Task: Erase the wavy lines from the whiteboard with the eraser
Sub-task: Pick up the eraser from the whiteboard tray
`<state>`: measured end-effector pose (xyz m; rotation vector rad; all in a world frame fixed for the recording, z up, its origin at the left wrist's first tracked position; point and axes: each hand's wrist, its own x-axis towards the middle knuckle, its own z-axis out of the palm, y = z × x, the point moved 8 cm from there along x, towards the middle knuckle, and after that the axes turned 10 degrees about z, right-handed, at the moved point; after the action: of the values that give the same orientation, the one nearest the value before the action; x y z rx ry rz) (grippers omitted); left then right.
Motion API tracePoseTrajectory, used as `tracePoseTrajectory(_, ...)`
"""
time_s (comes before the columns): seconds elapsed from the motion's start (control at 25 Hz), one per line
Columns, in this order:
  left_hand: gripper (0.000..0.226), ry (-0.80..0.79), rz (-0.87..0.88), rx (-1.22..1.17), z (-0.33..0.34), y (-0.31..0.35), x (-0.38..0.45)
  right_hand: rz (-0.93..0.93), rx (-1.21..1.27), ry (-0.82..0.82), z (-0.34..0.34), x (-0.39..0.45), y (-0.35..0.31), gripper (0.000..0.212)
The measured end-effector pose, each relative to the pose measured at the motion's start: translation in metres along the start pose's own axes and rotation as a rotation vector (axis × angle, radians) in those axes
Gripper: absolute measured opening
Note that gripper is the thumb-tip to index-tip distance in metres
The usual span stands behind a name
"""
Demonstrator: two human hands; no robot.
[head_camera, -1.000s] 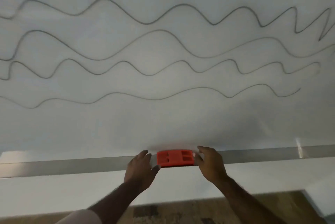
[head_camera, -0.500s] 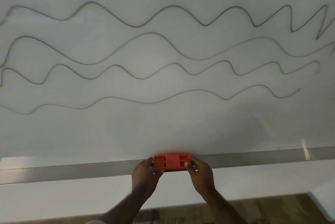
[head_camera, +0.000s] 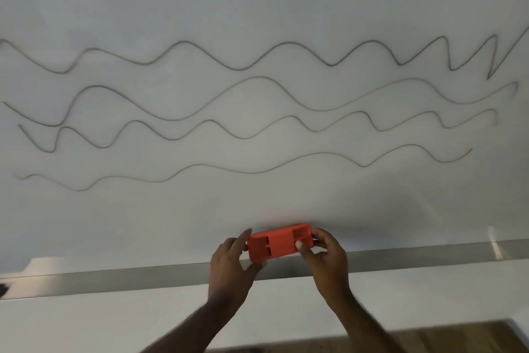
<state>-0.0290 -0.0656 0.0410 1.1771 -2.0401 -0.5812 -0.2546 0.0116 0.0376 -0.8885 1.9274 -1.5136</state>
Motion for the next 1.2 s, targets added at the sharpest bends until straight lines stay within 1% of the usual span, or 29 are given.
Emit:
tracePoseTrajectory(0.08, 0.074, 0.069, 0.070, 0.015, -0.022, 0.011, 0.005, -0.095, -0.008, 0.014, 0.004, -0.005, -0.026, 0.044)
tracePoseTrajectory(0.24, 0.070, 0.157, 0.224, 0.087, -0.069, 0.029, 0.026, -0.336, -0.075, -0.003, 0.018, -0.016, -0.088, 0.069)
tracePoseTrajectory(0.36, 0.070, 0.201, 0.284, 0.152, -0.107, 0.041, 0.039, -0.515, -0.159, -0.005, 0.028, -0.025, -0.135, 0.077)
tracePoseTrajectory(0.52, 0.065, 0.281, 0.404, 0.234, -0.165, 0.065, 0.056, -0.715, -0.243, 0.024, 0.041, -0.031, -0.189, 0.080)
tracePoseTrajectory(0.68, 0.066, 0.368, 0.559, 0.343, -0.232, 0.097, 0.071, -0.904, -0.286, 0.085, 0.051, -0.034, -0.253, 0.078)
tracePoseTrajectory(0.76, 0.066, 0.389, 0.621, 0.410, -0.262, 0.113, 0.079, -0.966, -0.288, 0.119, 0.054, -0.036, -0.287, 0.077)
tracePoseTrajectory(0.88, 0.066, 0.435, 0.693, 0.504, -0.302, 0.131, 0.091, -1.064, -0.270, 0.172, 0.058, -0.044, -0.334, 0.067)
tracePoseTrajectory(1.04, 0.063, 0.512, 0.783, 0.596, -0.352, 0.156, 0.108, -1.179, -0.274, 0.271, 0.065, -0.052, -0.390, 0.066)
tracePoseTrajectory(1.2, 0.062, 0.561, 0.872, 0.693, -0.395, 0.174, 0.119, -1.311, -0.345, 0.336, 0.079, -0.062, -0.441, 0.063)
